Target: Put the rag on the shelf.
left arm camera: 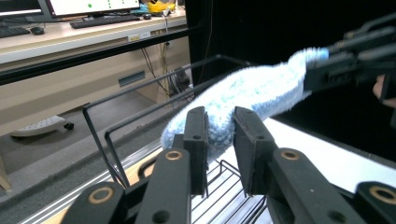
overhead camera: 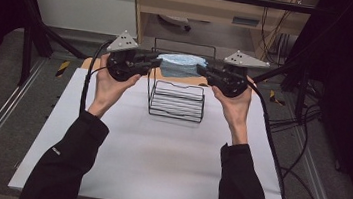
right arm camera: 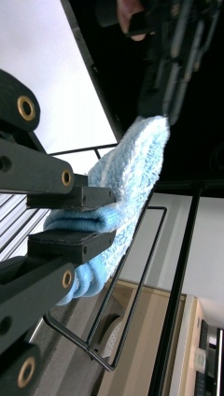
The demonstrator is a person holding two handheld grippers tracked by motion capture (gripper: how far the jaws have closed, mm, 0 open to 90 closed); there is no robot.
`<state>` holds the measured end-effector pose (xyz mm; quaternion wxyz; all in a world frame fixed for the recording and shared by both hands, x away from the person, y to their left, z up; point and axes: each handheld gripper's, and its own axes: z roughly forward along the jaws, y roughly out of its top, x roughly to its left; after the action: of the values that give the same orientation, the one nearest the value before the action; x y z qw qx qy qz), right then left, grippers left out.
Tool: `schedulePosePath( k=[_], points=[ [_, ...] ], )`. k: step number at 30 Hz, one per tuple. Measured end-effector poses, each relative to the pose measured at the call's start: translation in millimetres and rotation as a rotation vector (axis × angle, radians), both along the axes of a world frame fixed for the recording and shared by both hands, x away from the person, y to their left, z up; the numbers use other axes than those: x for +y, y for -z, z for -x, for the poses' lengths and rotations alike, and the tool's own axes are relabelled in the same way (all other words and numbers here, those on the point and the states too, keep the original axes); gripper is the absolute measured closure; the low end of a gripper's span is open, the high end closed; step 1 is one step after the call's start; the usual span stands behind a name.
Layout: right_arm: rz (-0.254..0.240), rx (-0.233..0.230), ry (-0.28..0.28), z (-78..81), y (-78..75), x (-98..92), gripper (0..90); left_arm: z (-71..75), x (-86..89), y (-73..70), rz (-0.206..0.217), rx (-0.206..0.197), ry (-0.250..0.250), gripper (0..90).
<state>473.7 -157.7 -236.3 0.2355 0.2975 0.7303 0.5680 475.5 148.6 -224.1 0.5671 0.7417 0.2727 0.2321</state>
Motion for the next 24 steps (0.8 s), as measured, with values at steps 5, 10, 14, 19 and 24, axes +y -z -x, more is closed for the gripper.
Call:
schedulePosePath(
  k=[5, 10, 14, 19, 24],
  points=[
    [0.015, -0.003, -0.017, 0.6, 2.2, -1.5, 80.3, -0.4, 4.2, -15.1, 0.041, -0.004, -0.023, 75.3],
    [0.029, -0.010, -0.028, 0.9, 4.0, -1.9, 79.9, -8.2, -1.7, -18.1, 0.025, 0.059, -0.027, 80.1],
    [0.046, -0.013, -0.039, 1.4, 4.4, -2.2, 78.8, -10.3, -7.0, -10.4, -0.023, 0.109, -0.001, 84.8],
    [0.059, -0.009, -0.045, 2.0, 5.4, -1.3, 74.3, -9.3, -10.9, 0.2, -0.075, 0.138, 0.032, 88.8],
    [0.061, -0.002, -0.051, 3.1, 5.7, -0.1, 68.3, -10.1, -14.6, 8.9, -0.109, 0.150, 0.035, 89.7]
  ],
)
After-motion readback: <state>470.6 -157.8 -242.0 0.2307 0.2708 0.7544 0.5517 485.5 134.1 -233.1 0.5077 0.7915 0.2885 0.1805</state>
